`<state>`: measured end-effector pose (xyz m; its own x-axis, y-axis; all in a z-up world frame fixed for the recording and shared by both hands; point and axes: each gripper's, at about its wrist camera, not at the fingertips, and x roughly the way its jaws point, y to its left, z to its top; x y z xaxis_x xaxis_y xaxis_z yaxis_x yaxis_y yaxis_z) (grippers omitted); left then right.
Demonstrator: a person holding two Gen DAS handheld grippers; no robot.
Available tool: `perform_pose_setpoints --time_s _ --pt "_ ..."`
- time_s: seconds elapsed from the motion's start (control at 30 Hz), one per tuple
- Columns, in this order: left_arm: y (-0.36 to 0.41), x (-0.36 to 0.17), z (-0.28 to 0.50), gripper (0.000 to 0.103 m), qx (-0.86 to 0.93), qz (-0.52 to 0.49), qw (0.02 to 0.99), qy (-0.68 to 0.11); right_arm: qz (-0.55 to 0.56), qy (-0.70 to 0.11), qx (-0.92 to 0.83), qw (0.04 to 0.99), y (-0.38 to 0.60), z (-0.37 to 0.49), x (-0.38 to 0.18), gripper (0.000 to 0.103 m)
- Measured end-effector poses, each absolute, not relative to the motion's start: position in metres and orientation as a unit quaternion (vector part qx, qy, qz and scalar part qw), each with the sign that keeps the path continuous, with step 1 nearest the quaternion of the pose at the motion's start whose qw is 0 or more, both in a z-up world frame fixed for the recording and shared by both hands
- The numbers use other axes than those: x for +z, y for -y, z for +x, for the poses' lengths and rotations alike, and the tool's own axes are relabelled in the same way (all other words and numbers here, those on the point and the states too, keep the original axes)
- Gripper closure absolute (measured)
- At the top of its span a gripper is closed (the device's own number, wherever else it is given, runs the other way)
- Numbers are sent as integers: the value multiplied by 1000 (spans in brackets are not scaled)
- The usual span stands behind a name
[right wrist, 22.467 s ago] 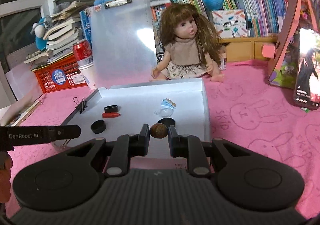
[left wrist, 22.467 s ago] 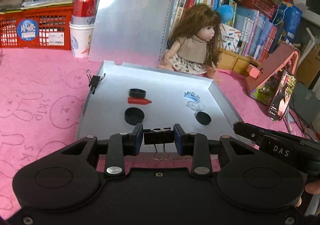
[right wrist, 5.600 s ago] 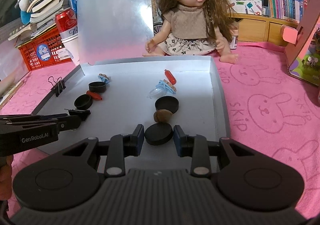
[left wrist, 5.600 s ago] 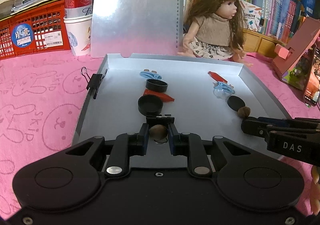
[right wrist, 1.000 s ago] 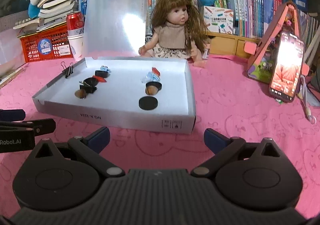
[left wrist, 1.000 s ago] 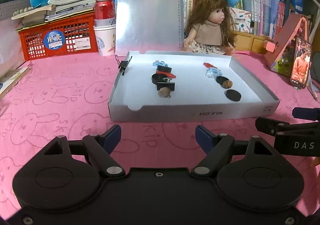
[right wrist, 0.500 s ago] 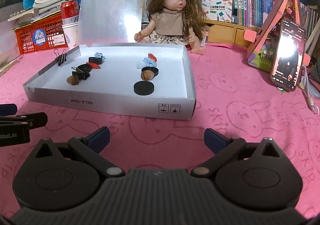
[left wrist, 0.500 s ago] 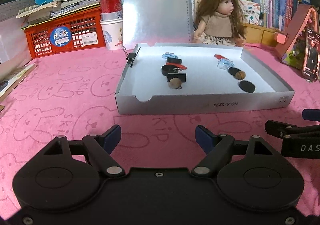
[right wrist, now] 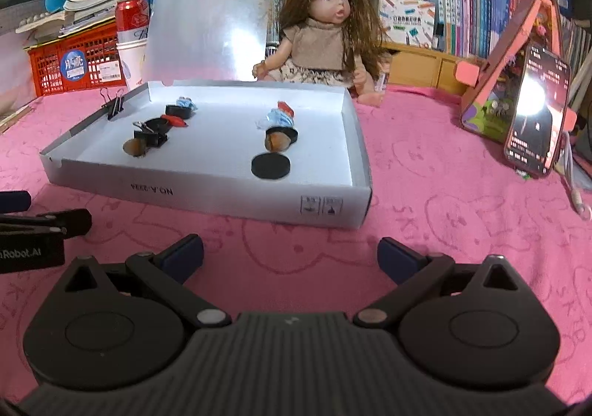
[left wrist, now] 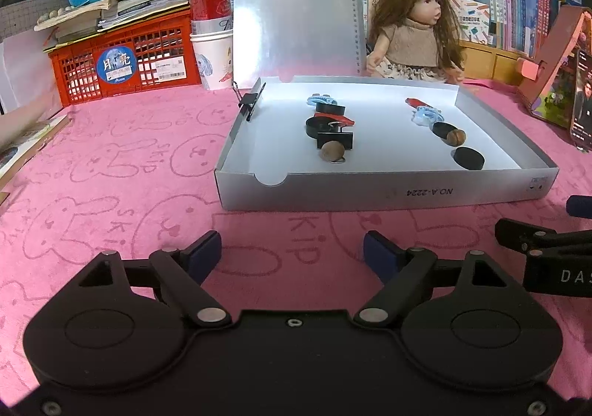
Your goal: Organize rigid objects
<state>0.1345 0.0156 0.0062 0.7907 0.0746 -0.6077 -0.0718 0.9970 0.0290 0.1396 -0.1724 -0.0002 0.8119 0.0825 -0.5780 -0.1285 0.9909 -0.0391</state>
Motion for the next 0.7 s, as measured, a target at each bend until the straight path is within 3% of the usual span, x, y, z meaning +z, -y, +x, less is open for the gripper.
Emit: perform_pose_setpoints --time_s 0.7 --pt "-23 1 144 0 52 -16 942 -331 -18 -326 76 942 174 147 -4 0"
